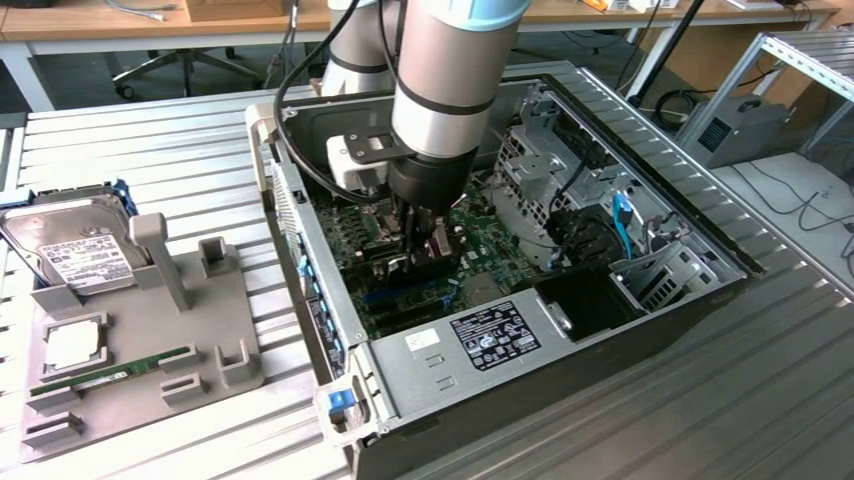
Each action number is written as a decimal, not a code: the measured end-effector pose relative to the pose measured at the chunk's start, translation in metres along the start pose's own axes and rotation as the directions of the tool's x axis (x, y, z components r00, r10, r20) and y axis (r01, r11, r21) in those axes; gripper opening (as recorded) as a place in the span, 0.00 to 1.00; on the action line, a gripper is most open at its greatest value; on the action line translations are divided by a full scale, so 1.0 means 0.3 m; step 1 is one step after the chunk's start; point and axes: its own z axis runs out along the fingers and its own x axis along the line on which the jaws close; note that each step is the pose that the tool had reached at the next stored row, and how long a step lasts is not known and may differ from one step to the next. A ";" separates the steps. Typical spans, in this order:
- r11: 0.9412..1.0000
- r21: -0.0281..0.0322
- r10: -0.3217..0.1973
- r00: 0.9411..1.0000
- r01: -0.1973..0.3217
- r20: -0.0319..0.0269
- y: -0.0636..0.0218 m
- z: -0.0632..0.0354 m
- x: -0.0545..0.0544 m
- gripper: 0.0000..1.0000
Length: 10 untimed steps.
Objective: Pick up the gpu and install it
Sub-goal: 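Insert the gpu into the slot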
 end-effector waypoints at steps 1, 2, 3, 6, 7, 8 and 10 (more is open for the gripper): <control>1.000 0.000 0.000 1.000 0.000 0.000 0.000 0.001 0.000 0.26; 1.000 0.000 0.000 1.000 0.000 0.000 0.000 0.002 0.000 0.26; 1.000 0.000 0.000 1.000 0.000 0.000 0.000 0.003 0.000 0.26; 1.000 0.000 0.000 1.000 0.000 0.000 0.000 0.004 0.000 0.26; 1.000 0.000 0.000 1.000 0.000 0.000 0.000 0.004 0.000 0.26; 1.000 0.000 0.000 1.000 0.000 0.000 0.000 0.004 0.000 0.26; 1.000 0.000 0.000 1.000 0.000 0.000 0.000 0.004 0.000 0.26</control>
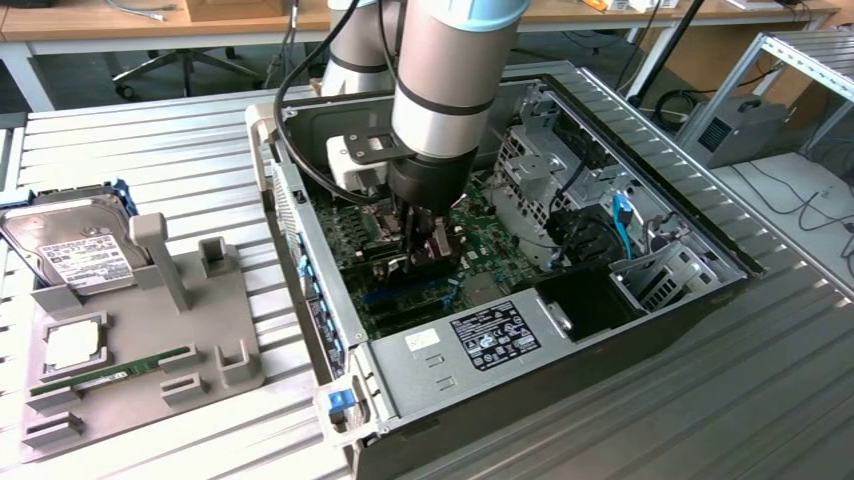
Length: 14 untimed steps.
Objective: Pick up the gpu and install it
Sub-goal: 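Insert the gpu into the slot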
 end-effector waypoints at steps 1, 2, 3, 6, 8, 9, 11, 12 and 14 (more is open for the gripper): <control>1.000 0.000 0.000 1.000 0.000 0.000 0.000 0.000 0.000 0.26; 1.000 0.000 0.000 1.000 0.000 0.000 0.000 0.000 0.000 0.26; 1.000 0.000 0.000 1.000 0.000 0.000 0.000 0.000 0.000 0.26; 1.000 0.000 0.000 1.000 0.000 0.000 0.000 0.000 0.000 0.26; 1.000 0.000 0.000 1.000 0.000 0.000 0.000 0.000 0.000 0.26; 1.000 0.000 0.000 1.000 0.000 0.000 0.000 0.000 0.000 0.26; 1.000 0.000 0.003 1.000 -0.003 -0.002 0.000 0.000 0.000 0.26; 1.000 0.000 0.003 1.000 -0.003 -0.002 0.000 0.000 0.000 0.26; 1.000 0.000 0.004 1.000 -0.004 -0.002 0.000 0.000 0.000 0.26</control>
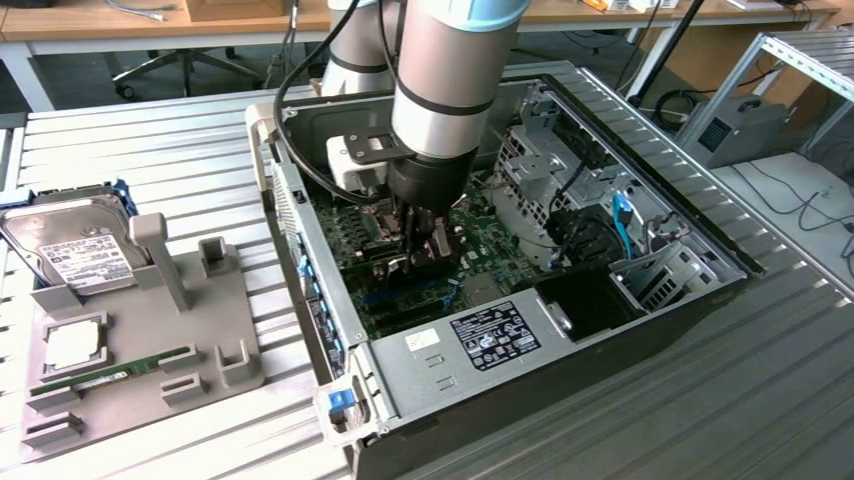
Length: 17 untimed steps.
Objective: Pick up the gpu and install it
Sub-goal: 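Insert the gpu into the slot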
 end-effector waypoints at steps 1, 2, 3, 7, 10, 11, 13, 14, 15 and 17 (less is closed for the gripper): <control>1.000 0.000 0.001 1.000 -0.001 0.000 0.000 0.000 0.000 0.26; 1.000 0.000 0.001 1.000 -0.001 0.000 0.000 0.000 0.000 0.26; 1.000 0.000 0.002 1.000 -0.002 0.000 0.000 0.000 0.000 0.26; 1.000 0.000 0.002 1.000 -0.002 0.000 0.000 0.000 0.000 0.26; 1.000 0.000 0.002 1.000 -0.002 0.000 0.000 0.000 0.000 0.26; 1.000 0.000 0.002 1.000 -0.002 0.000 0.000 0.001 0.000 0.26; 1.000 0.000 0.002 1.000 -0.002 -0.001 0.000 0.004 0.000 0.26; 1.000 0.000 0.002 1.000 -0.002 0.000 0.000 0.005 0.000 0.26; 1.000 0.000 0.002 1.000 -0.002 0.000 0.000 0.005 0.000 0.26; 1.000 0.000 0.002 1.000 -0.002 0.000 0.000 0.005 0.000 0.26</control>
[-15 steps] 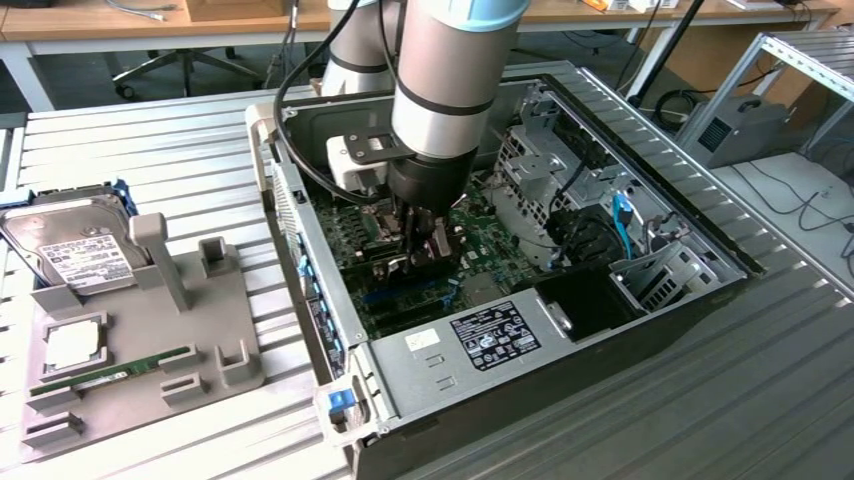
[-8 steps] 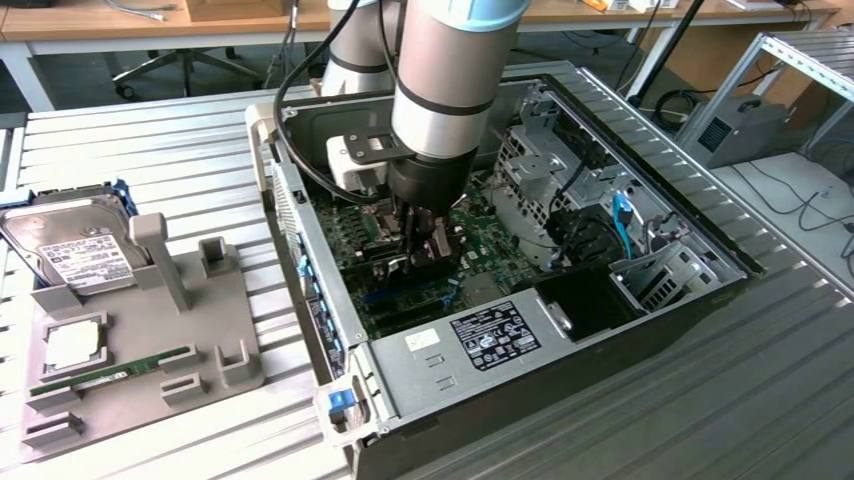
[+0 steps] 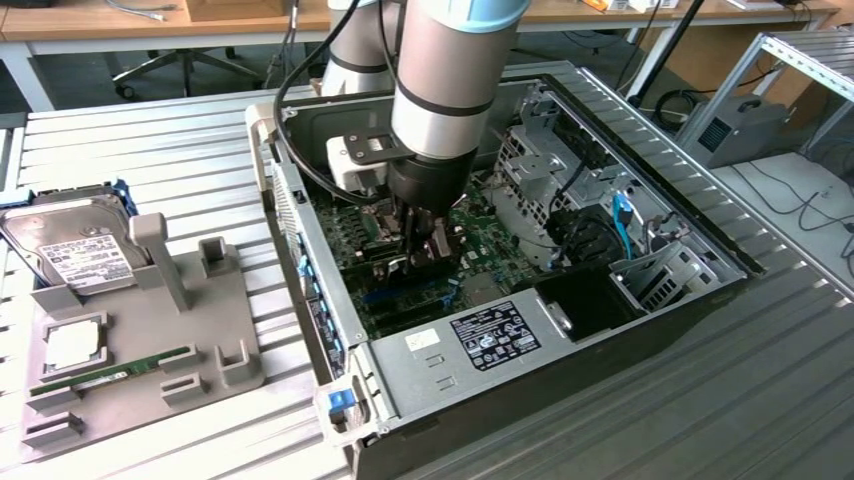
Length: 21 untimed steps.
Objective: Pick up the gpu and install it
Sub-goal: 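Insert the gpu into the slot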
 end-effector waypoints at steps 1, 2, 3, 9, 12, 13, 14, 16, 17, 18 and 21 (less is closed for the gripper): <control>1.000 0.000 0.000 1.000 0.000 0.000 0.000 -0.001 0.000 0.26; 1.000 0.000 0.000 1.000 0.000 -0.001 0.000 -0.004 0.000 0.26; 1.000 0.001 0.000 1.000 0.000 -0.001 0.000 -0.006 0.000 0.26; 1.000 0.000 0.000 1.000 0.000 -0.005 0.000 -0.025 0.000 0.26; 1.000 0.001 0.000 1.000 0.000 -0.017 0.000 -0.024 0.000 0.26; 1.000 0.002 0.000 1.000 0.000 -0.026 0.000 -0.022 0.000 0.26; 1.000 0.002 0.000 0.999 0.000 -0.035 0.000 -0.022 0.000 0.26; 1.000 0.002 0.000 0.999 0.000 -0.037 0.000 -0.022 0.000 0.26; 1.000 0.002 0.000 0.999 0.000 -0.037 0.000 -0.022 0.000 0.26; 1.000 0.002 0.000 0.999 0.000 -0.037 0.000 -0.022 0.000 0.26; 1.000 0.002 0.000 0.999 0.000 -0.037 0.000 -0.022 0.000 0.26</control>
